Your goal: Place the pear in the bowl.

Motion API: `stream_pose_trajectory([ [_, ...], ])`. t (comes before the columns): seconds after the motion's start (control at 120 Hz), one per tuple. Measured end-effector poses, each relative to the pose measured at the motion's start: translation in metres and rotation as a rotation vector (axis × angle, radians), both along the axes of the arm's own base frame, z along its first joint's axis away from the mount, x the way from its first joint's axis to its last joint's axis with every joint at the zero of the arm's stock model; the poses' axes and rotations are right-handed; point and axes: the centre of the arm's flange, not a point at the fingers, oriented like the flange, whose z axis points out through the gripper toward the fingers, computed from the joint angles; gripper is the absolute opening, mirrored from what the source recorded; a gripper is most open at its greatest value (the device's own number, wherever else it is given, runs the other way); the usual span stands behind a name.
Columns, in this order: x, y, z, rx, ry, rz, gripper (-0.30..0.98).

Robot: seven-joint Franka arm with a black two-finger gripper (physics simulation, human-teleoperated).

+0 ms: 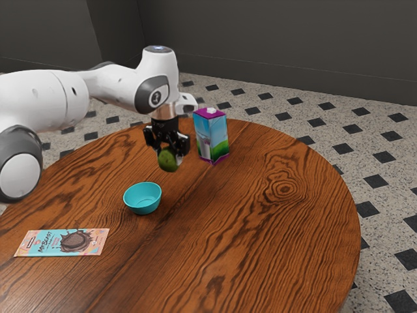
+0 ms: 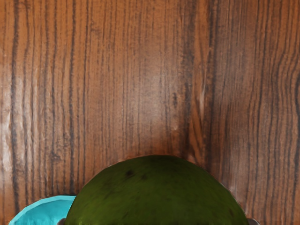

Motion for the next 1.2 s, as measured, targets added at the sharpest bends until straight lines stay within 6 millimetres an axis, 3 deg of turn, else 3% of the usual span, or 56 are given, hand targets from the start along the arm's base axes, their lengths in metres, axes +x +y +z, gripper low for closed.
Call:
stream_pose_trajectory([
  [0.258,-0.044,0.056,0.001,0.027,0.069,0.077,0.32],
  [0.467,-0.075,0.062,-0.026,0.018,0.138,0.081,0.32],
  [0.717,-0.072,0.062,-0.057,0.021,0.153,0.071,0.33],
  [0.817,-0.07,0.061,-0.059,0.021,0.148,0.069,0.33],
  [1.2,-0.068,0.061,-0.057,0.011,0.132,0.059,0.6],
])
